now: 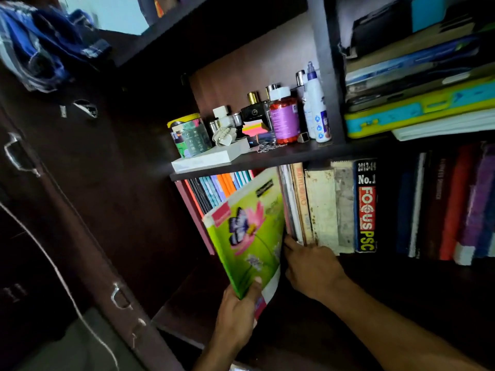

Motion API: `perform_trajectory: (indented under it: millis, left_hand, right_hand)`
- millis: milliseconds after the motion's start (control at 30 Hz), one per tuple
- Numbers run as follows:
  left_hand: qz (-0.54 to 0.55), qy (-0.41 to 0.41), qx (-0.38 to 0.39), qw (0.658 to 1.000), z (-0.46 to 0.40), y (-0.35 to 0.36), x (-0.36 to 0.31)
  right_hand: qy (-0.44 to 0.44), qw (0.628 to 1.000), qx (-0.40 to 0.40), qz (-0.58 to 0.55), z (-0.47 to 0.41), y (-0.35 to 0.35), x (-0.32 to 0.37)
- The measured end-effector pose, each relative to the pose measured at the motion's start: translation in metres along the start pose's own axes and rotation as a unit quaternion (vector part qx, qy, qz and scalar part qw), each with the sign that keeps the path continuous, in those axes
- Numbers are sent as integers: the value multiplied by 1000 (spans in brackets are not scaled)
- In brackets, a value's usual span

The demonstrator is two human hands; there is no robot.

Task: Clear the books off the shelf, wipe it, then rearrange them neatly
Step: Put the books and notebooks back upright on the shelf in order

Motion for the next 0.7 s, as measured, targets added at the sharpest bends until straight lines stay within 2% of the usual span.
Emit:
perform_trajectory:
  millis: [67, 167, 333, 500, 600, 700]
  left_hand:
    - [54, -15, -33, 998, -5, -5, 2]
    - [127, -29, -32, 991, -11, -4, 2]
    - [71, 10, -10, 997, -12, -1, -2]
    - [80, 44, 0, 996, -18, 30, -17]
    - [3, 91, -17, 996, -33, 48, -29]
    - [-119, 137, -68, 981, -54, 61, -48]
  right_hand:
    - [7, 1000, 3, -24, -1, -3, 1]
    - [30, 998, 23, -48, -4, -1, -1]
    - [42, 996, 55, -57, -4, -4, -1]
    - [44, 994, 71, -67, -5, -9, 0]
    - [31, 993, 89, -78, -7, -9, 2]
    - [16, 987, 82, -135, -8, -9, -3]
Point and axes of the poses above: each hand's wrist, its own z-axis away from the middle knuckle, its own y-axis out of the palm, x = y × z, the point moved 6 cm from there along -z, towards the middle knuckle, and after that the axes turned 1 degree about -z, right-handed, at the moved point
